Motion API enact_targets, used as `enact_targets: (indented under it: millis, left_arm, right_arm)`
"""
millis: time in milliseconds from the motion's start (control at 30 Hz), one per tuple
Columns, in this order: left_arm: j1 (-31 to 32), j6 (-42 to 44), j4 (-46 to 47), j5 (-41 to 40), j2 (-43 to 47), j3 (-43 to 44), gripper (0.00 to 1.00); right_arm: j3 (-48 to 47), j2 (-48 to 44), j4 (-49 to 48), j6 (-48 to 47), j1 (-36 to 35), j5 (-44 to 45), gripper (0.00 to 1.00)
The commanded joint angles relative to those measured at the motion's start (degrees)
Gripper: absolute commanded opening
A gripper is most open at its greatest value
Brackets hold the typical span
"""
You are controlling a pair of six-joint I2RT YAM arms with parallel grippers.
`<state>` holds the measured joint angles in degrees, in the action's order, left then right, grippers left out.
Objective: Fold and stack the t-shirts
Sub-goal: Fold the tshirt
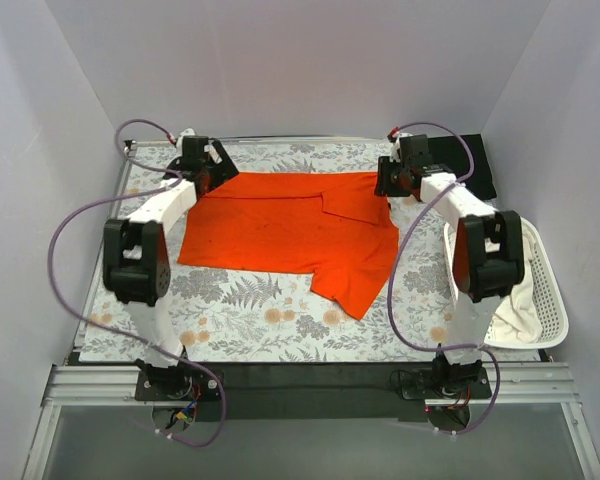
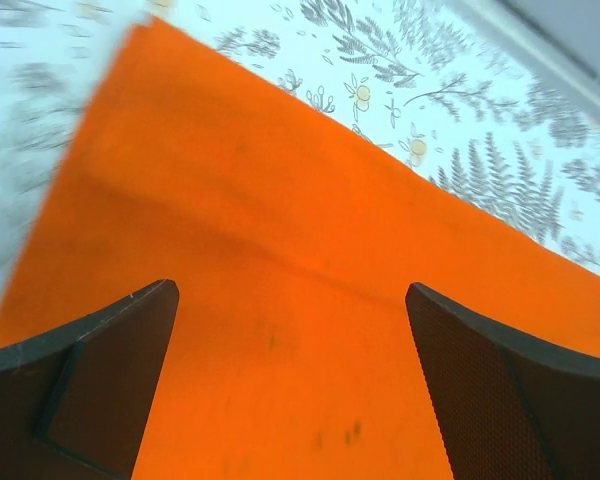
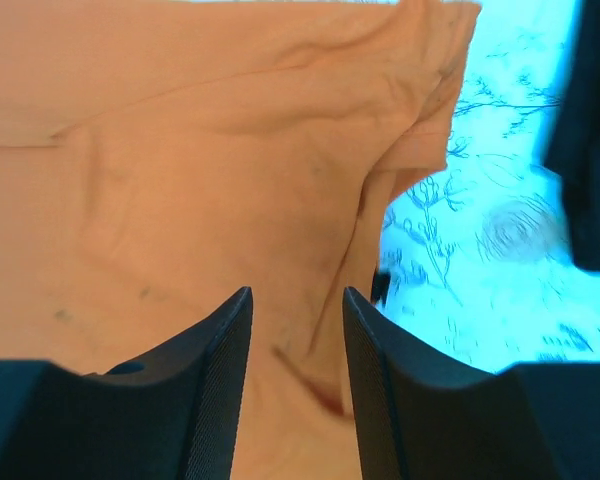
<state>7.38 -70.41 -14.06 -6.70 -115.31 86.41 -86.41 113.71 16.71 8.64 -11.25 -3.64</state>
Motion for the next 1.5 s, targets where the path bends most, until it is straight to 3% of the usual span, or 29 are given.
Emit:
enact_targets:
  millis: [0,233,300,567,667,700,867,1300,1467]
  left_arm:
    - [0.0,1.3,0.2,-8.0,19.4,-7.8,0.91]
    - [-1.5,-3.5,-4.1,-13.3,45.7,-32.0,0.91]
    - [-1.9,-4.2,-5.9,-14.4,51.5,-38.4,0.91]
    - [-4.3,-6.1,-10.5,-15.4,55.2,-46.8,0.9]
    - [-4.9,-7.0,-9.8,-15.0,51.9,-47.6,0.89]
    - [-5.1,-7.3,-8.9,-14.7,50.7,-47.7,0.88]
    - [-6.3,-10.3,-6.0,-13.7,45.0,-48.0,0.85]
    - [-7.0,-11.9,-3.5,-15.2,33.9,-45.8,0.63]
    - [-7.3,-11.1,-2.4,-16.0,31.7,-45.2,0.57]
  right_arm:
    - [6.7,-11.9,-0.8,-1.2,-2.1,2.8,0.42]
    - [26.8,-32.4,-1.1,1.0,-3.8,6.4,0.49]
    - [30.4,-37.9,-1.1,1.0,-3.7,7.2,0.56]
    - [43.5,-53.7,0.3,2.4,-3.6,5.3,0.75]
    - [45.5,-57.1,0.3,4.1,-3.7,4.4,0.98]
    - [46.7,-57.6,-0.1,5.1,-3.7,4.1,0.98]
    - [49.7,-59.8,-1.2,5.7,-3.6,1.7,0.98]
    - [51.9,-61.2,-1.2,6.1,-3.6,2.2,0.57]
    - [51.6,-60.1,-1.2,5.9,-3.6,1.6,0.51]
